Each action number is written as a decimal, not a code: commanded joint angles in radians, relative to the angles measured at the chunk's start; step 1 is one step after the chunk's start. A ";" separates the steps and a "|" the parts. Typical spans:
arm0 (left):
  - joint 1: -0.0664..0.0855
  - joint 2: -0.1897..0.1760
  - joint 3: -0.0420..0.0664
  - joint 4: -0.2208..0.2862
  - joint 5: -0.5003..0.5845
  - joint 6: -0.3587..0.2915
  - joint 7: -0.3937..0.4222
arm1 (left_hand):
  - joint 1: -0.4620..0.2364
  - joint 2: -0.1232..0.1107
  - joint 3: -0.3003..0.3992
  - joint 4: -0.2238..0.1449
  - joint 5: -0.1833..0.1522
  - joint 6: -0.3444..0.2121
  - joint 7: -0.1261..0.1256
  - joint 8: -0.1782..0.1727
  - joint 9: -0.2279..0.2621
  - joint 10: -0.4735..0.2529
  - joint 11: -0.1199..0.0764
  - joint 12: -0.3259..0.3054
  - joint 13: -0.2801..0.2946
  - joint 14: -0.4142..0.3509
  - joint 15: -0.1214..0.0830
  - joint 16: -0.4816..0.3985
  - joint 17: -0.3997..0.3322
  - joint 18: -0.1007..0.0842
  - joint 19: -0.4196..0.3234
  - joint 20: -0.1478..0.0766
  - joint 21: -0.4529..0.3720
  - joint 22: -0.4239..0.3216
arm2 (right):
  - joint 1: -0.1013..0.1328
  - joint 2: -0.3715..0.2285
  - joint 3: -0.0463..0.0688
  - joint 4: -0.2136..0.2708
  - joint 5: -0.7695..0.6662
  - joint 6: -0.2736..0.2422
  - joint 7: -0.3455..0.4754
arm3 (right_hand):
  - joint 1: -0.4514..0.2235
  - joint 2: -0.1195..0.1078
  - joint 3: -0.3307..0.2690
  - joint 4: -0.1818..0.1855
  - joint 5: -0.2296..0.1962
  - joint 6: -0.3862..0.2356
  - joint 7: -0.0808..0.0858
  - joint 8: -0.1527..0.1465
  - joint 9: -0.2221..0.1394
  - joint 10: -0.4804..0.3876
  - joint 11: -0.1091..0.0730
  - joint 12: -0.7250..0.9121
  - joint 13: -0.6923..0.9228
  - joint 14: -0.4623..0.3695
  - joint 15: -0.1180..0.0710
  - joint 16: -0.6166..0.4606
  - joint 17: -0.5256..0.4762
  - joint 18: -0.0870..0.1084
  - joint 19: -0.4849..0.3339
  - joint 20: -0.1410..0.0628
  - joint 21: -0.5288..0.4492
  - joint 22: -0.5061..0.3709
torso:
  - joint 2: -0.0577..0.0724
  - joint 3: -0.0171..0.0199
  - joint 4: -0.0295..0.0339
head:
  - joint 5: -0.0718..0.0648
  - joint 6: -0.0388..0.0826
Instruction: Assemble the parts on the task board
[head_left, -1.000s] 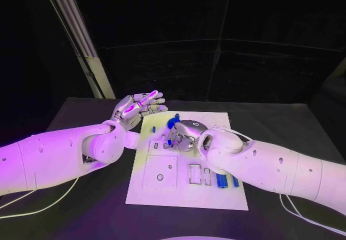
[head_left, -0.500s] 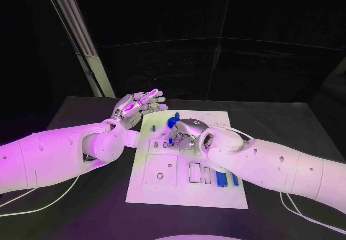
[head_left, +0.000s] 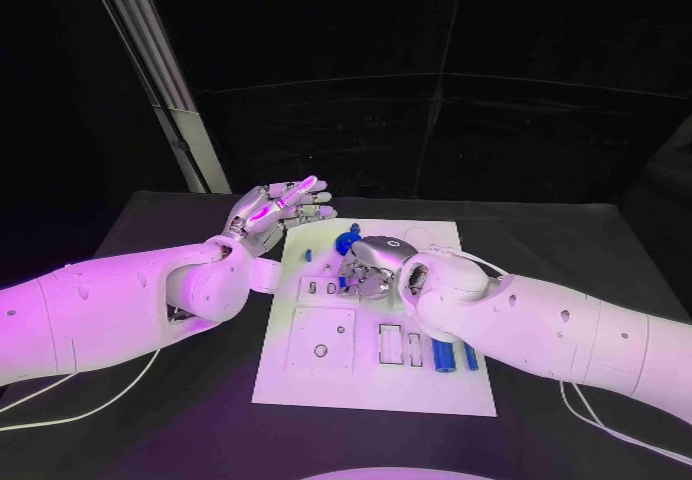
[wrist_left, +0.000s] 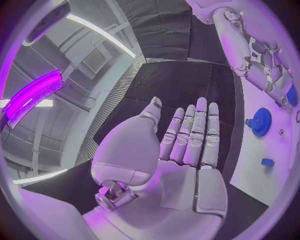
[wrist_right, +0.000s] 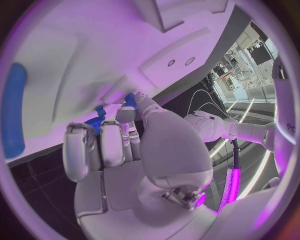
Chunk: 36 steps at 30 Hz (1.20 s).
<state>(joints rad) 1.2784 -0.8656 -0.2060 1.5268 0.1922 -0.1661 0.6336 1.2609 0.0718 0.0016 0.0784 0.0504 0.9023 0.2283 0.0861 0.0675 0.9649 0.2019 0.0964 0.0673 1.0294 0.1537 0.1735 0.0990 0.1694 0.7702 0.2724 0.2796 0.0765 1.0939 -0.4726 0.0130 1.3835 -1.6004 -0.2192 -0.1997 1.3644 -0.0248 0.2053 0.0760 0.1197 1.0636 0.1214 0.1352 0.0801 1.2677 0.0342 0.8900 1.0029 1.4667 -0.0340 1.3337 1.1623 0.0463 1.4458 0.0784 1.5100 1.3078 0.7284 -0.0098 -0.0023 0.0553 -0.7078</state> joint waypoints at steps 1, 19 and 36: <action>0.002 0.001 0.001 0.000 0.002 0.009 0.010 | 0.003 0.008 0.002 -0.006 0.003 0.000 0.027 -0.006 0.000 0.002 -0.001 -0.005 -0.001 0.004 0.002 -0.003 -0.001 0.015 0.009 -0.001 -0.006 -0.001 | -0.005 -0.002 -0.006 -0.001 -0.020 0.049 -0.019 | -0.014 -0.003 0.001 0.004 -0.003 -0.006 0.001 -0.007 -0.002 -0.010 0.000 -0.008 -0.006 0.029 -0.003 -0.008 -0.002 -0.004 -0.007 -0.003 -0.005 0.083 | 0.000 -0.0004 -0.0005 | -0.001 -0.001; 0.002 0.001 0.001 0.000 0.002 0.010 0.008 | 0.003 0.008 0.002 -0.006 0.003 0.000 0.027 -0.006 0.000 0.002 -0.001 -0.005 -0.001 0.004 0.002 -0.003 -0.001 0.015 0.009 -0.001 -0.006 -0.001 | -0.005 -0.001 -0.007 0.009 -0.039 0.038 -0.032 | -0.032 -0.028 -0.005 0.009 0.000 -0.025 0.008 -0.024 -0.008 -0.021 0.006 -0.035 -0.027 0.028 0.002 -0.012 -0.005 -0.003 -0.012 0.002 -0.008 0.077 | 0.000 -0.0008 0.0002 | -0.001 -0.004; 0.002 0.002 0.001 -0.003 0.002 0.009 0.005 | 0.003 0.009 0.001 -0.007 0.002 0.000 0.028 -0.007 -0.001 0.001 0.000 -0.006 -0.001 0.004 0.002 -0.005 -0.001 0.015 0.009 -0.001 -0.006 -0.002 | -0.006 0.000 -0.007 0.012 -0.041 -0.024 -0.037 | -0.139 -0.073 -0.127 0.093 -0.037 -0.085 0.022 -0.056 -0.012 -0.034 0.024 -0.043 -0.038 0.028 0.017 -0.015 -0.001 -0.003 -0.012 0.017 -0.010 0.076 | 0.000 -0.0002 -0.0002 | -0.004 -0.005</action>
<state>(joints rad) 1.2784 -0.8644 -0.2060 1.5235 0.1928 -0.1661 0.6320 1.2609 0.0718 0.0017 0.0785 0.0504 0.9023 0.2283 0.0819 0.0675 0.9649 0.2019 0.0964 0.0673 1.0294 0.1537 0.1735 0.0992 0.1694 0.7701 0.2724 0.2796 0.0758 1.0886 -0.4719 0.0075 1.3957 -1.6339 -0.2224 -0.2219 1.2349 -0.0952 0.0845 0.1680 0.0871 0.9864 0.1431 0.0839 0.0671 1.2396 0.0554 0.8429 0.9634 1.4665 -0.0262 1.3245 1.1601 0.0462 1.4351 0.0897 1.5061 1.3076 0.7281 -0.0101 -0.0020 0.0521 -0.7125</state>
